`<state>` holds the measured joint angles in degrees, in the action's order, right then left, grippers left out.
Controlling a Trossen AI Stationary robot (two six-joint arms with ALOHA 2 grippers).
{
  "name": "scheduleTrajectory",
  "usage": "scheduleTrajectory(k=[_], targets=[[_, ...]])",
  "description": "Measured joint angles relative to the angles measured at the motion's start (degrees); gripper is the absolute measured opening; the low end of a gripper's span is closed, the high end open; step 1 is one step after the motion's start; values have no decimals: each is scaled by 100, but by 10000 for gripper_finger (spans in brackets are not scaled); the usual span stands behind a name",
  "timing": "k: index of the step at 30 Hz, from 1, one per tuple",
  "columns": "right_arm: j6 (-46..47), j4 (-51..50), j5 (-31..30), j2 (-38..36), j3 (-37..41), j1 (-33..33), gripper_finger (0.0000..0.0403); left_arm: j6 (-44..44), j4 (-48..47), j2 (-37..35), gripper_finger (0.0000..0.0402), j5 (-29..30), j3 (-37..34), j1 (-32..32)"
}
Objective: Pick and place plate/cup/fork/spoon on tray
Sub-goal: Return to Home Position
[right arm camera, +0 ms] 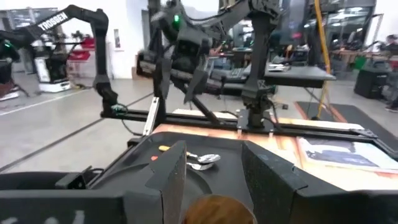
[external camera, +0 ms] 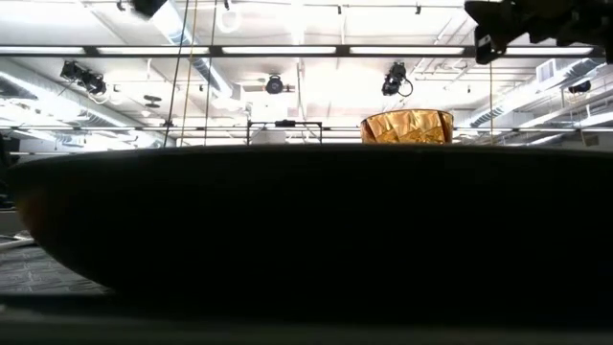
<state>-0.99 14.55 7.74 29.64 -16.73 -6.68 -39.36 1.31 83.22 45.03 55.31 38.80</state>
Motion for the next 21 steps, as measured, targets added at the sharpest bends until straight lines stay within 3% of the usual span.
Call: scheduleTrajectory(k=[11, 18, 21], targets=[[88, 100, -127, -856, 691, 0, 162, 1769, -30, -992, 167, -291, 172, -856], [113, 615, -268, -1213, 1204, 0, 162, 2099, -941, -1655, 158, -439, 164, -1543], [129, 842, -277, -1307, 1436, 0, 162, 2335, -915, -1875, 148, -542, -136, -1775]])
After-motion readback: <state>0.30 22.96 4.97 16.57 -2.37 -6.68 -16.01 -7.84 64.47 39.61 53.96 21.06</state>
